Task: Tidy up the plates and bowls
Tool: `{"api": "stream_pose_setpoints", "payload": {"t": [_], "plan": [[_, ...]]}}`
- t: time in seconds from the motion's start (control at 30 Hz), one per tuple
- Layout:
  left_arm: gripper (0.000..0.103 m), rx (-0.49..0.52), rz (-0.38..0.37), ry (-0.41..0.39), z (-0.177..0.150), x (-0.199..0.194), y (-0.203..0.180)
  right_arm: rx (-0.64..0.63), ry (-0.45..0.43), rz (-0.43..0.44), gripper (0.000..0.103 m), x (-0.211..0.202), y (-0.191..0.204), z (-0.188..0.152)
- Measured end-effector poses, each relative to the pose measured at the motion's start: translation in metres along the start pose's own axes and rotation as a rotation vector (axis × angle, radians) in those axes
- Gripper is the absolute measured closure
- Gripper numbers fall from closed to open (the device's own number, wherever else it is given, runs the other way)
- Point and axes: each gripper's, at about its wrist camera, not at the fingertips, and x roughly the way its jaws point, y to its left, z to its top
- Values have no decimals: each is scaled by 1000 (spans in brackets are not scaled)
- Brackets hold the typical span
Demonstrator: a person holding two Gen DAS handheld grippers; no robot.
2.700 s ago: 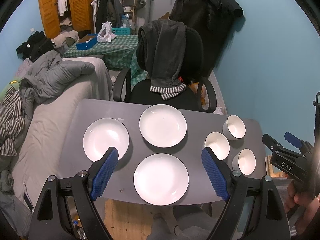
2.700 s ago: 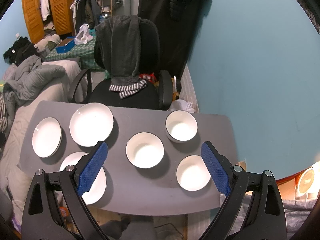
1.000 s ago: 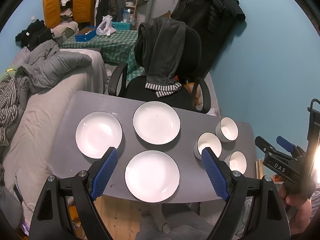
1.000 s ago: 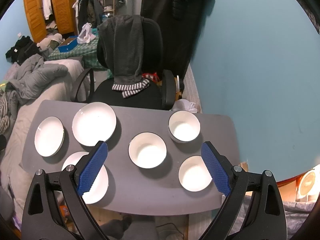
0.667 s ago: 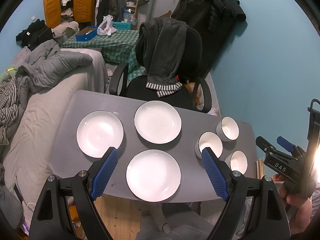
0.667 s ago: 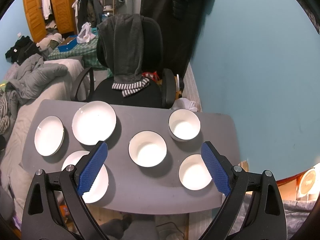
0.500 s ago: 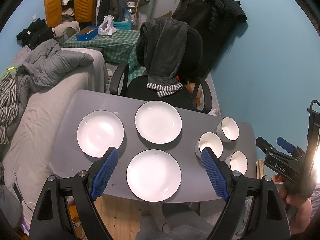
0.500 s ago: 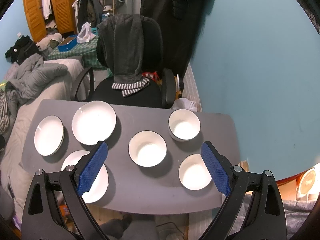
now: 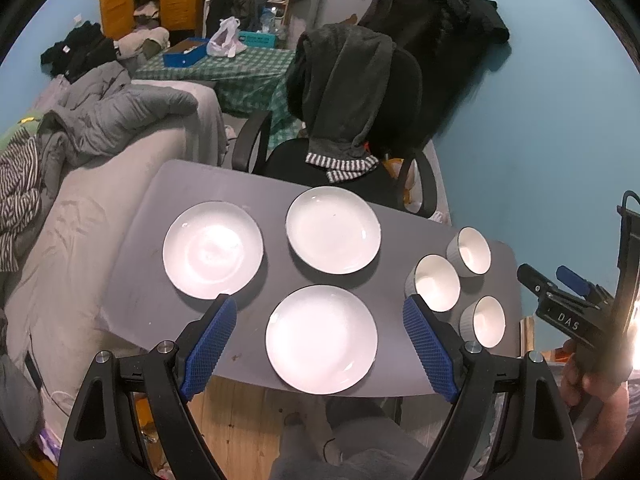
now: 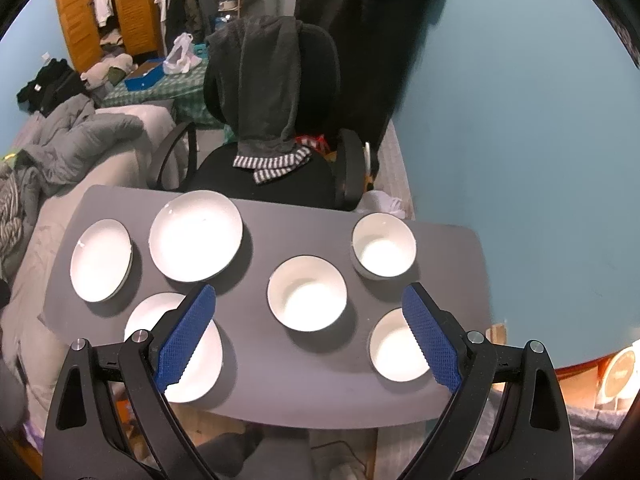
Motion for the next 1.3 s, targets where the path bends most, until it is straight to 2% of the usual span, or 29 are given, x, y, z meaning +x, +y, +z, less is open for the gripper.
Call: {"api": "stream_pose_setpoints", "payload": {"t": [0.27,0.47,0.63,0.77,0.9,1.03,1.3], "plan": [[17,-40,9,21,-11,9,23,-78,4,38,10,15,24,5],[17,-59,17,45,-20,23,40,-187,34,79,10,40,54,-4],[17,-86,25,71,-29,40,52,-218,126,170,10,72,71,-13],[17,-118,44,91,-39,55,63,-220,182,202,10,92,79,-18],[17,-152,38,131,-48,68,72,-248,214,192,10,112,87,-22],[17,-163,50,158,-57,83,79,-289,210,181,10,124,94,-26],[17,-201,35,241,-72,121,85,-331,249,221,11,149,109,-31]]}}
